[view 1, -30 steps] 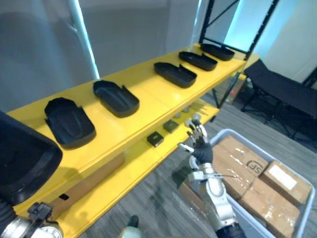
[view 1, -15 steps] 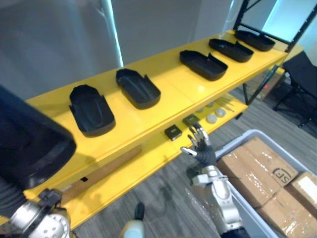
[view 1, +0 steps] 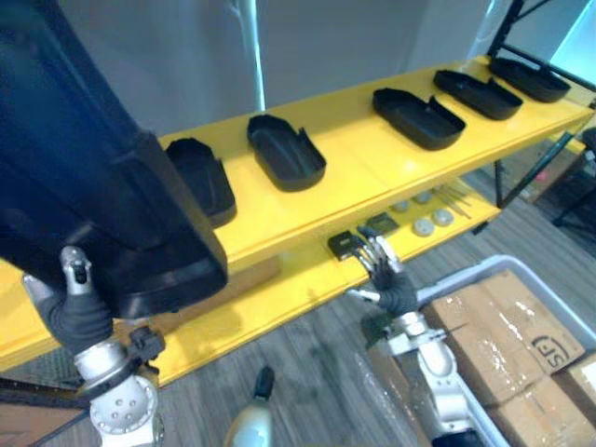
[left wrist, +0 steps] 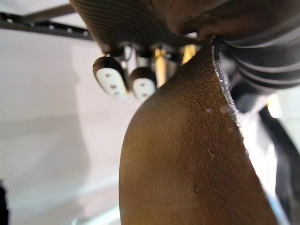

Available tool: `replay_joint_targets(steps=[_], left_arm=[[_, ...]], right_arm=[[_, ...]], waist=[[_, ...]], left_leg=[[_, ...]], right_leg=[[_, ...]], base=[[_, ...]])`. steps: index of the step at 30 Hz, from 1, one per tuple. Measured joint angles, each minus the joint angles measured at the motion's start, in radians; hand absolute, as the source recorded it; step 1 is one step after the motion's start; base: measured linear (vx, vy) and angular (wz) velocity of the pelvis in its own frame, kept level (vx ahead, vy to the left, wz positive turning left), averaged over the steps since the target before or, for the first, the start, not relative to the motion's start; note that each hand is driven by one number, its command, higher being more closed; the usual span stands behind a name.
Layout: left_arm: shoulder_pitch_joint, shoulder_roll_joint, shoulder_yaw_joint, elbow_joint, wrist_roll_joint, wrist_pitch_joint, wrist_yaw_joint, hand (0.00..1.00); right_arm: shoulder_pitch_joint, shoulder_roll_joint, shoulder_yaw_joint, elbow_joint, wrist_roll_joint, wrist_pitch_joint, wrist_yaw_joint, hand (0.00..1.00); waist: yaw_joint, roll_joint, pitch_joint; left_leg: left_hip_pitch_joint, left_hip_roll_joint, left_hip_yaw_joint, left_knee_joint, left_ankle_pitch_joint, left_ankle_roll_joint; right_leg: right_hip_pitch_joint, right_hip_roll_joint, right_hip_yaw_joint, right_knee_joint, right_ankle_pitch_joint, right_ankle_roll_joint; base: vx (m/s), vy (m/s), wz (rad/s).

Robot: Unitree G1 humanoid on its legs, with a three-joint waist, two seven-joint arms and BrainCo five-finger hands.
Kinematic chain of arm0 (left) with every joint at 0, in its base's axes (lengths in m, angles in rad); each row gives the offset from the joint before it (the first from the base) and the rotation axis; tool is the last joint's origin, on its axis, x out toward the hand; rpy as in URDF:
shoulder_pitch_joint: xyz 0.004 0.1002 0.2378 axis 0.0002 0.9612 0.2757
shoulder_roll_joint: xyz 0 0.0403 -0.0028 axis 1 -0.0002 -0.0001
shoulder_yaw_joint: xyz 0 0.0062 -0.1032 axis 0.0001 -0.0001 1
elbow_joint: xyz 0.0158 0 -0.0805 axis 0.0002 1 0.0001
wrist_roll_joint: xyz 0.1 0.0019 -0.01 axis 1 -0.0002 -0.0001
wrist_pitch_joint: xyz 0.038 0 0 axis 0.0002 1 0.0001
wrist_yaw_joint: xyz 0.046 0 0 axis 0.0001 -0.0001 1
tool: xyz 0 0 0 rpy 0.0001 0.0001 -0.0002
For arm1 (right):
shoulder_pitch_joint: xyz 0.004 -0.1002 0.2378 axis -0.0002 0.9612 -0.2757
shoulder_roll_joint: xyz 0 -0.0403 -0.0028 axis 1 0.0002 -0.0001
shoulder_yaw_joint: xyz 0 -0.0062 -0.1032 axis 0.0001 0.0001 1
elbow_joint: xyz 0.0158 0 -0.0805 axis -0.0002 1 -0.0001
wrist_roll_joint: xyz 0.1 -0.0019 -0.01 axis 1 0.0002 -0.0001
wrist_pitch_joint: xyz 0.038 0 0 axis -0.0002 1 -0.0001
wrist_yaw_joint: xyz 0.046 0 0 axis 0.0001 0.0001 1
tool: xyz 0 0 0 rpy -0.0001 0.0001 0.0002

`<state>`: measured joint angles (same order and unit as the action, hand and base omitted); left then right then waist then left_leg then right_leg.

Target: Walk over and take plastic housings, then place them on the shelf

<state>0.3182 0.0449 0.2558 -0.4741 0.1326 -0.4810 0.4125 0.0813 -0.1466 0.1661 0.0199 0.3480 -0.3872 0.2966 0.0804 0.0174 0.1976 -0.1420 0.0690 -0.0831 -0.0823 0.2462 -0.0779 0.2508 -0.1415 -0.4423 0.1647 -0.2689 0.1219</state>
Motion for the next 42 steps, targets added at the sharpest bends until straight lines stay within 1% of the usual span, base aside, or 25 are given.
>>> replay_joint_targets(steps=[3, 4, 5, 7, 8, 9, 10, 11, 12, 13, 14, 16, 21, 22, 23, 24, 25, 26, 27, 30, 32, 34, 37, 40, 42], left_arm=[[0.003, -0.015, 0.008, 0.001, 0.005, -0.02, 0.009, 1.0], [0.002, -0.014, 0.015, 0.001, 0.007, -0.037, 0.01, 1.0], [0.001, -0.014, 0.022, 0.001, 0.014, -0.044, 0.011, 1.0], [-0.014, -0.011, 0.054, -0.007, 0.046, -0.056, 0.013, 1.0], [-0.022, -0.013, 0.055, -0.01, 0.047, -0.06, 0.014, 1.0], [-0.05, -0.013, 0.05, 0.0, 0.052, -0.062, 0.016, 1.0], [-0.066, -0.002, 0.051, -0.001, 0.072, -0.062, 0.018, 1.0], [-0.081, 0.04, 0.053, -0.005, 0.084, -0.062, 0.028, 1.0], [-0.091, 0.068, 0.053, -0.005, 0.085, -0.062, 0.036, 1.0], [-0.113, 0.106, 0.055, -0.004, 0.082, -0.058, 0.049, 1.0], [-0.131, 0.119, 0.059, -0.004, 0.081, -0.053, 0.057, 1.0], [-0.19, 0.141, 0.074, 0.019, 0.077, -0.033, 0.082, 1.0], [-0.236, 0.143, 0.084, 0.102, 0.06, 0.046, 0.122, 1.0], [-0.233, 0.136, 0.082, 0.107, 0.06, 0.062, 0.126, 1.0], [-0.219, 0.134, 0.083, 0.107, 0.057, 0.074, 0.127, 1.0], [-0.205, 0.127, 0.083, 0.108, 0.048, 0.075, 0.127, 1.0], [-0.165, 0.073, 0.063, 0.112, 0.04, 0.074, 0.126, 1.0], [-0.144, 0.048, 0.053, 0.11, 0.04, 0.074, 0.126, 1.0], [-0.115, 0.006, 0.04, 0.11, 0.039, 0.073, 0.12, 1.0], [-0.139, -0.026, 0.016, 0.11, 0.037, 0.048, 0.085, 1.0], [-0.162, -0.025, -0.017, 0.1, 0.04, 0.024, 0.083, 1.0], [-0.191, -0.013, -0.058, 0.076, 0.044, 0.015, 0.081, 1.0], [-0.212, -0.01, -0.077, 0.073, 0.044, 0.027, 0.064, 1.0], [-0.204, 0.002, -0.072, 0.074, 0.042, 0.051, 0.036, 1.0], [-0.194, 0.025, -0.071, 0.074, 0.042, 0.07, 0.033, 1.0]], right_arm=[[0.002, 0.003, 0.014, 0.0, 0.008, -0.014, -0.004, 0.0], [0.001, 0.012, 0.014, 0.0, 0.018, -0.029, -0.026, 0.0], [0.001, 0.022, 0.016, 0.0, 0.023, -0.033, -0.038, 0.0], [-0.003, 0.071, 0.012, 0.0, 0.023, -0.069, -0.1, 0.0], [-0.009, 0.074, 0.01, -0.001, 0.023, -0.08, -0.109, 0.0], [-0.025, 0.069, 0.007, 0.003, 0.023, -0.095, -0.125, 0.0], [-0.028, 0.076, 0.008, 0.004, 0.022, -0.111, -0.128, 0.0], [-0.042, 0.078, 0.012, 0.003, 0.021, -0.132, -0.125, 0.0], [-0.051, 0.087, 0.013, 0.003, 0.021, -0.141, -0.123, 0.0], [-0.079, 0.096, 0.014, 0.002, 0.021, -0.158, -0.115, 0.0], [-0.106, 0.095, 0.016, 0.001, 0.021, -0.167, -0.103, 0.0], [-0.158, 0.091, 0.029, -0.012, 0.02, -0.184, -0.092, 0.0], [-0.195, 0.067, 0.095, -0.048, -0.025, -0.175, -0.068, 0.0], [-0.199, 0.064, 0.103, -0.072, -0.03, -0.172, -0.051, 0.0], [-0.207, 0.064, 0.11, -0.099, -0.031, -0.165, -0.032, 0.0], [-0.215, 0.06, 0.116, -0.104, -0.032, -0.164, -0.024, 0.0], [-0.218, 0.038, 0.123, -0.115, -0.018, -0.16, 0.007, 0.0], [-0.219, 0.02, 0.128, -0.123, -0.008, -0.157, 0.022, 0.0], [-0.223, -0.012, 0.133, -0.139, 0.002, -0.154, 0.054, 0.0], [-0.267, -0.054, 0.14, -0.167, 0.033, -0.138, 0.104, 0.0], [-0.301, -0.057, 0.171, -0.175, 0.048, -0.136, 0.119, 0.0], [-0.325, -0.043, 0.238, -0.186, 0.048, -0.136, 0.12, 0.0], [-0.329, 0.014, 0.31, -0.188, 0.024, -0.136, 0.11, 0.0], [-0.346, 0.053, 0.337, -0.177, 0.013, -0.136, 0.078, 0.0], [-0.35, 0.066, 0.343, -0.158, -0.007, -0.135, 0.063, 0.0]], waist=[[0.012, -0.014, 0.004], [0.017, -0.006, -0.001], [0.017, -0.013, 0.001], [0.014, -0.066, -0.008], [0.016, -0.071, -0.004], [0.006, -0.052, 0.009], [0.0, -0.05, 0.006], [-0.003, -0.054, 0.005], [-0.009, -0.05, 0.005], [-0.016, -0.055, 0.002], [-0.015, -0.051, 0.001], [-0.013, -0.046, 0.0], [-0.014, -0.042, -0.01], [-0.013, -0.047, -0.017], [-0.01, -0.067, -0.03], [-0.01, -0.074, -0.036], [-0.013, -0.046, -0.053], [-0.011, -0.029, -0.068], [-0.007, 0.004, -0.091], [-0.011, 0.052, -0.122], [-0.012, 0.068, -0.132], [0.0, 0.062, -0.135], [0.012, 0.025, -0.126], [0.02, -0.022, -0.131], [0.021, -0.034, -0.138]], left_leg=[[-0.015, 0.003, 0.092, 0.029, -0.025, 0.02], [-0.036, -0.009, 0.094, 0.072, -0.023, 0.019], [-0.037, -0.02, 0.095, 0.084, -0.023, 0.019], [-0.048, -0.087, 0.123, 0.128, -0.066, 0.058], [-0.054, -0.097, 0.133, 0.164, -0.102, 0.066], [-0.051, -0.104, 0.12, 0.215, -0.133, 0.071], [-0.033, -0.104, 0.115, 0.213, -0.147, 0.083], [0.008, -0.095, 0.107, 0.187, -0.156, 0.089], [0.019, -0.094, 0.097, 0.175, -0.16, 0.094], [0.046, -0.082, 0.09, 0.156, -0.165, 0.101], [0.061, -0.068, 0.091, 0.144, -0.171, 0.098], [0.074, -0.045, 0.091, 0.145, -0.192, 0.089], [0.09, -0.024, 0.066, 0.147, -0.226, 0.048], [0.09, -0.017, 0.045, 0.146, -0.228, 0.025], [0.088, -0.021, 0.028, 0.144, -0.226, 0.0], [0.085, -0.024, 0.018, 0.147, -0.226, -0.007], [0.073, -0.002, -0.01, 0.15, -0.226, -0.023], [0.064, 0.011, -0.015, 0.149, -0.229, -0.03], [0.039, 0.044, 0.008, 0.152, -0.232, -0.026], [0.005, 0.108, 0.303, 0.267, -0.245, -0.002], [0.006, 0.103, 0.365, 0.241, -0.236, 0.008], [0.037, 0.07, 0.334, 0.143, -0.19, 0.008], [0.086, 0.022, 0.281, 0.011, -0.118, 0.025], [0.087, -0.011, 0.248, -0.001, -0.113, 0.03], [0.088, -0.026, 0.23, -0.002, -0.116, 0.039]], right_leg=[[0.003, -0.032, -0.017, -0.002, -0.002, 0.001], [0.009, -0.041, -0.023, -0.002, -0.006, 0.004], [0.015, -0.051, -0.025, -0.002, -0.008, 0.004], [0.031, -0.116, -0.042, 0.008, -0.035, -0.051], [0.028, -0.13, -0.041, 0.063, -0.021, -0.048], [-0.036, -0.172, -0.014, 0.262, 0.018, -0.104], [-0.104, -0.196, 0.037, 0.404, 0.086, -0.138], [-0.169, -0.209, 0.103, 0.539, 0.194, -0.125], [-0.187, -0.21, 0.12, 0.574, 0.179, -0.109], [-0.208, -0.198, 0.122, 0.576, 0.1, -0.091], [-0.221, -0.178, 0.117, 0.533, 0.059, -0.084], [-0.242, -0.131, 0.126, 0.332, 0.033, -0.08], [-0.276, -0.081, 0.228, 0.1, 0.086, -0.016], [-0.248, -0.058, 0.221, 0.031, 0.11, -0.011], [-0.219, -0.042, 0.217, -0.036, 0.148, -0.02], [-0.205, -0.038, 0.217, -0.061, 0.222, -0.004], [-0.179, -0.006, 0.175, -0.081, 0.235, -0.008], [-0.176, 0.008, 0.156, -0.093, 0.231, -0.015], [-0.174, 0.024, 0.111, -0.106, 0.229, -0.025], [-0.134, 0.025, -0.025, -0.102, 0.208, -0.058], [-0.118, 0.025, -0.08, -0.099, 0.207, -0.058], [-0.103, 0.014, -0.119, -0.099, 0.207, -0.058], [-0.076, -0.005, -0.166, -0.091, 0.204, -0.055], [-0.072, -0.034, -0.169, -0.06, 0.19, -0.044], [-0.07, -0.043, -0.165, -0.048, 0.189, -0.045]], base=[[-0.04, 0.043, 0.13], [0.02, 0.06, 0.09], [0.06, 0.084, 0.19], [0.11, 0.119, 0.24], [0.18, 0.123, 0.29], [0.18, 0.166, 0.25], [0.23, 0.196, 0.28], [0.2, 0.17, 0.14], [0.23, 0.088, 0.14], [0.22, 0.052, 0.07], [0.19, 0.047, -0.02], [0.17, 0.017, -0.1], [0.17, -0.133, 0.14], [0.19, -0.303, 0.48], [0.2, -0.336, 0.53], [0.19, -0.363, 0.67], [0.14, -0.268, 0.58], [0.14, -0.28, 0.73], [0.15, -0.249, 0.87], [0.14, -0.172, 1.11], [0.07, -0.029, 0.88], [0.05, 0.038, 0.8], [0.04, 0.087, 0.67], [0.02, 0.082, 0.42], [-0.01, 0.069, 0.27]])
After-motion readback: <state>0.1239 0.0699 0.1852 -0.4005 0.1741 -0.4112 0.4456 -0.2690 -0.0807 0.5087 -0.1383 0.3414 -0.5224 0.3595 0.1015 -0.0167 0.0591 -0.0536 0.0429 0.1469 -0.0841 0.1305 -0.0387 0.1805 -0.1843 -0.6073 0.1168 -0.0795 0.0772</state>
